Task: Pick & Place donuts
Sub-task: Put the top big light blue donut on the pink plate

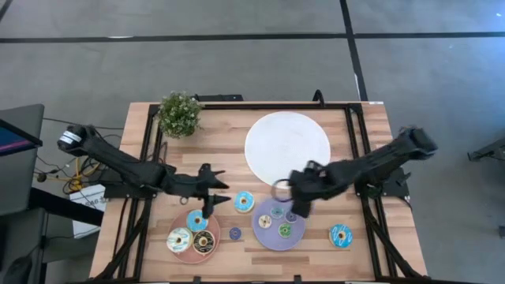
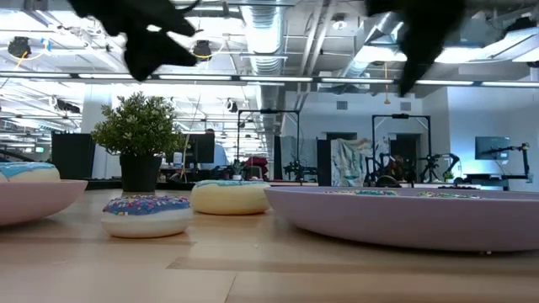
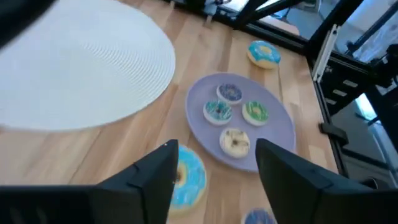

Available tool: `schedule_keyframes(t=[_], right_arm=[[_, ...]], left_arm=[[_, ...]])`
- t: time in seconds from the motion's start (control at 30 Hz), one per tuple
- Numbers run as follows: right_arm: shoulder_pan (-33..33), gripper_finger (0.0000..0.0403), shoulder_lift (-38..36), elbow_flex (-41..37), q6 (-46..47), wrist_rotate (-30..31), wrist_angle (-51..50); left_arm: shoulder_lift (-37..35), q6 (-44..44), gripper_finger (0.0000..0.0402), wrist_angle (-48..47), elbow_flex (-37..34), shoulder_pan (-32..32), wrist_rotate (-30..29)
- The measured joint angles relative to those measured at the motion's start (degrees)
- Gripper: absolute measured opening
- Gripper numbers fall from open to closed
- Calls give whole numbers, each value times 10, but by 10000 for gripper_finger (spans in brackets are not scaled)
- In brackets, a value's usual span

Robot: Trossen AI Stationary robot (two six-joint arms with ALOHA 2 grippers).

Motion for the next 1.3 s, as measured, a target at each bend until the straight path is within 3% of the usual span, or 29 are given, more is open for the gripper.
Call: schedule_keyframes(t=[0.1, 0.2, 0.37, 0.47, 0.63, 0.8, 1.03, 1.3], right_arm=[[28, 282, -104, -98, 31, 0, 48], [51, 282, -200, -178, 60, 14, 77], [66, 282, -316, -249, 167, 14, 85], [65, 282, -354, -263, 184, 13, 82], [64, 282, -375, -263, 122, 23, 82], [65, 282, -373, -263, 79, 26, 81], [65, 282, -373, -263, 45, 28, 76], [65, 282, -373, -263, 43, 28, 54]], left_arm=[[53, 35, 223, 24, 33, 5, -4], [105, 29, 224, -20, 91, 13, -42], [193, -35, 215, -232, 240, 40, -70], [256, -84, 210, -365, 334, 58, -70], [356, -168, 202, -519, 462, 84, -27], [437, -180, 199, -578, 534, 103, 65], [494, -181, 199, -597, 561, 119, 114], [497, -127, 198, -639, 556, 134, 141]])
